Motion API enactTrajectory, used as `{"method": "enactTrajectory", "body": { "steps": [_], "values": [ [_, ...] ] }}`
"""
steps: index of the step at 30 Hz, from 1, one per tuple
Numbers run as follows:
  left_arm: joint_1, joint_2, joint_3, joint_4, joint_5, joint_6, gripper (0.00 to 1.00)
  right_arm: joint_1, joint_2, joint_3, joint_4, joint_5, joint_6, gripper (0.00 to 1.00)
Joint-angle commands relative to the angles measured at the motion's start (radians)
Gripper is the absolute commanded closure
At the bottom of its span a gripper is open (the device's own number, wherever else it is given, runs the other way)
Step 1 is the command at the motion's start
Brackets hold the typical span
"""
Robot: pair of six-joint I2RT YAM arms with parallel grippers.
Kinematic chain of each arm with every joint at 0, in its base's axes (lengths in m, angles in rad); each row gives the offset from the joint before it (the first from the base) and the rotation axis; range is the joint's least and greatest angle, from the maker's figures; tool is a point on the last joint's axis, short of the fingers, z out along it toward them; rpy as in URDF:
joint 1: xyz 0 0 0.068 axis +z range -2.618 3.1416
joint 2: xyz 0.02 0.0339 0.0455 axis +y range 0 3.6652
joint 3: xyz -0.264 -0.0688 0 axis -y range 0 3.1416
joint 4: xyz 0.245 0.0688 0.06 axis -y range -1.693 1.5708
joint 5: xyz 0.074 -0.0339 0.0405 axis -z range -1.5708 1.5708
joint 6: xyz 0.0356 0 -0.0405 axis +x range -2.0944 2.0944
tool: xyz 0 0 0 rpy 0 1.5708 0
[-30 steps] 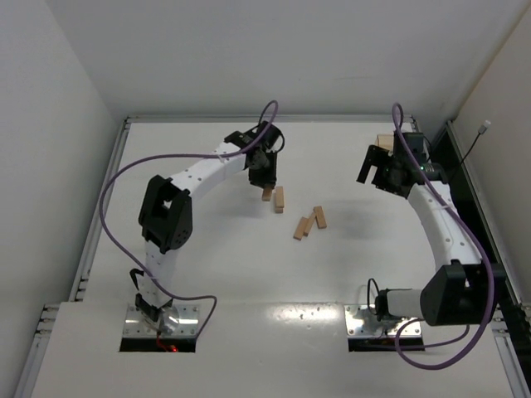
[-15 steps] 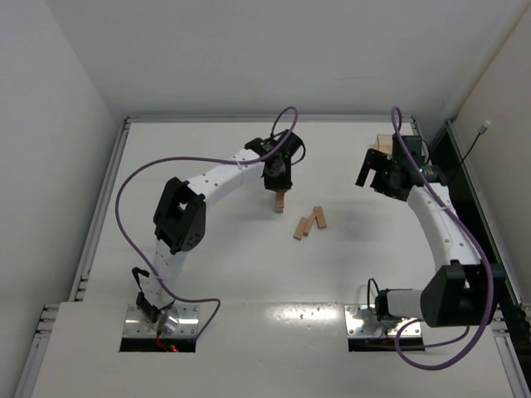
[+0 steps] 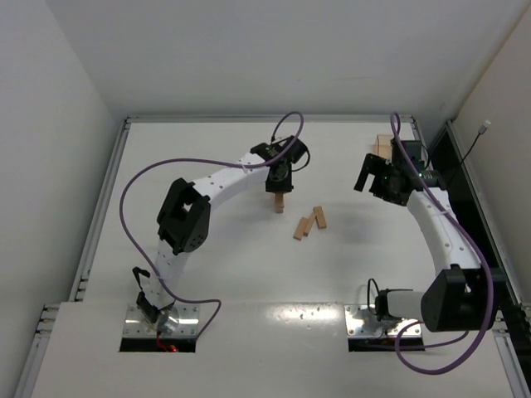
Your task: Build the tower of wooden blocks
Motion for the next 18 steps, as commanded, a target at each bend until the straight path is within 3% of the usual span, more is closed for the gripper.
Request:
{"method": "enactTrajectory", "body": {
  "steps": [1,18],
  "values": [
    [-0.022,0.02,0.024,0.023,-0.037,-0.019,1.0,-0.005,-0.031,-0.009,0.017,-0.016,0.018,0.09],
    [-0.023,0.069,0.095,0.032,-0.068,-0.01,1.0,-0.005,-0.002,-0.027,0.055,-0.082,0.027,0.09]
  ]
}}
